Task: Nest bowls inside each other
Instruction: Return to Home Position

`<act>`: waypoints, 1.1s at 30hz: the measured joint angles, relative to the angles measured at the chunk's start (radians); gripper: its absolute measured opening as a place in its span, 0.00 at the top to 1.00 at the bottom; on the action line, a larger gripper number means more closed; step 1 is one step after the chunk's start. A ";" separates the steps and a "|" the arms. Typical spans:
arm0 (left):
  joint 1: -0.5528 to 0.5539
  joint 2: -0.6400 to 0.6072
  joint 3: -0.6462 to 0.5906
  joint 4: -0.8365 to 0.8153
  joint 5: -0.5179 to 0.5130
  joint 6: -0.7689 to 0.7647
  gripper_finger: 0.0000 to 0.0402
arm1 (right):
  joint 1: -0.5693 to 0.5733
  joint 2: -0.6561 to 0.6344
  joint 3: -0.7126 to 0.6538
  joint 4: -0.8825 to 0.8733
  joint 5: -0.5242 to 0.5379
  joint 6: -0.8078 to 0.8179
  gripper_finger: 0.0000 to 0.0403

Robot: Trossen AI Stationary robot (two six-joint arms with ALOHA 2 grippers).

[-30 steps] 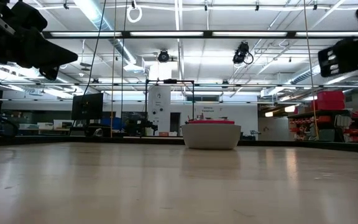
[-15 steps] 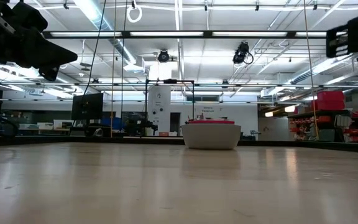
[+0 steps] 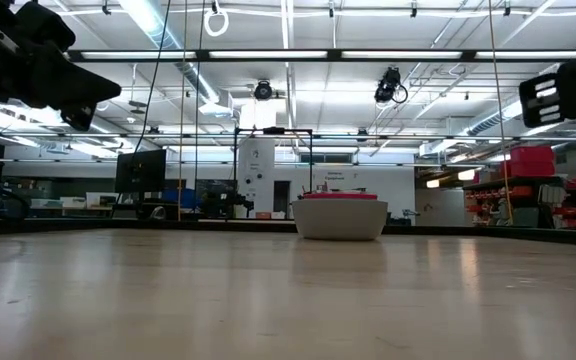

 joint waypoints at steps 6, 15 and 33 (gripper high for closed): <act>0.000 0.005 -0.001 0.015 0.004 -0.066 0.96 | 0.000 0.065 0.000 0.005 -0.045 0.046 0.72; 0.020 0.009 -0.006 0.027 0.011 0.005 0.96 | 0.000 0.090 0.000 0.028 0.006 0.067 0.69; 0.156 0.060 -0.007 0.025 0.013 0.013 0.96 | -0.085 0.190 -0.018 0.104 0.484 -0.075 0.60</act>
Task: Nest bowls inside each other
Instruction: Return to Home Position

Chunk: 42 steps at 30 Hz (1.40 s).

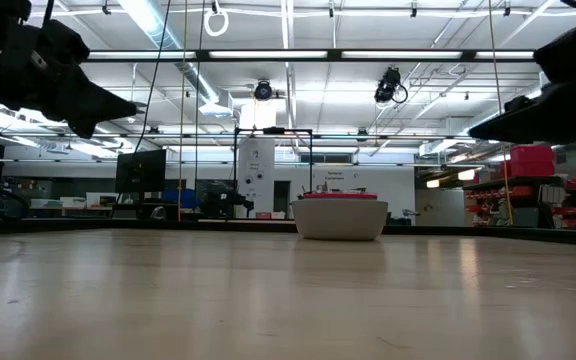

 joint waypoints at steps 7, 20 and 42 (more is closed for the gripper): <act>0.062 0.031 -0.017 0.055 0.033 0.002 0.96 | -0.086 -0.033 0.000 0.013 0.079 -0.052 0.57; 0.173 0.181 -0.060 0.182 0.154 -0.034 0.96 | -0.262 -0.203 0.000 0.009 -0.499 -0.127 0.51; 0.180 0.155 -0.060 0.186 0.148 -0.048 0.96 | -0.305 -0.109 0.000 -0.057 -0.489 -0.020 0.42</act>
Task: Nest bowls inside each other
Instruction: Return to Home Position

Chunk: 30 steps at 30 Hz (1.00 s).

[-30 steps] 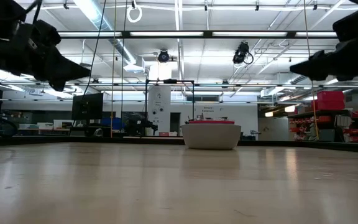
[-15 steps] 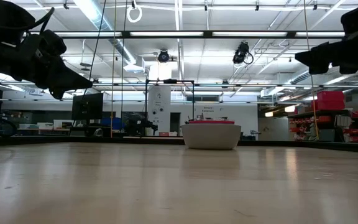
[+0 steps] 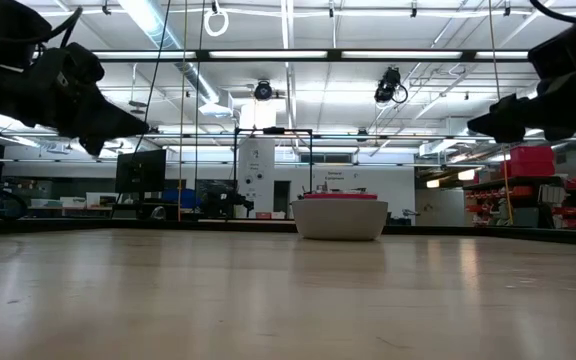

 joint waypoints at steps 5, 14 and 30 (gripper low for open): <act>0.000 -0.067 0.015 -0.039 -0.021 0.008 0.96 | 0.000 -0.013 0.000 0.000 0.000 -0.006 0.40; 0.000 -0.219 0.051 -0.124 -0.029 0.031 0.96 | 0.004 -0.021 0.000 0.001 -0.002 -0.006 0.36; 0.000 -0.223 0.055 -0.152 -0.012 0.000 0.96 | 0.011 -0.092 0.000 0.004 -0.028 -0.042 0.32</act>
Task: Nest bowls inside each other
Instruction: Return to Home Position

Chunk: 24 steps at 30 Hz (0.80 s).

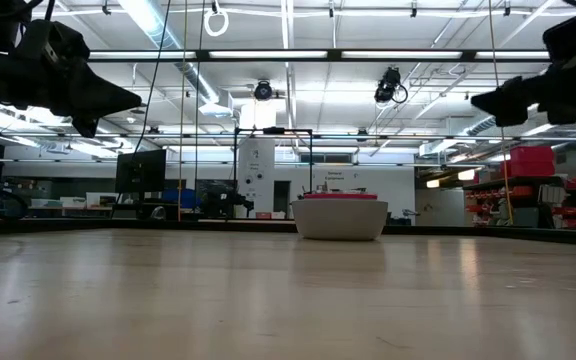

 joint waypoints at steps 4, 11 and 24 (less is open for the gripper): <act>0.000 0.000 0.001 -0.003 0.003 -0.003 0.96 | 0.032 -0.067 0.000 0.000 0.010 -0.035 0.32; 0.000 0.000 0.002 -0.008 0.018 -0.009 0.96 | 0.069 -0.104 0.000 -0.004 0.029 -0.069 0.36; 0.000 0.000 0.002 -0.013 0.021 -0.012 0.96 | 0.057 -0.104 0.000 -0.001 0.052 -0.081 0.43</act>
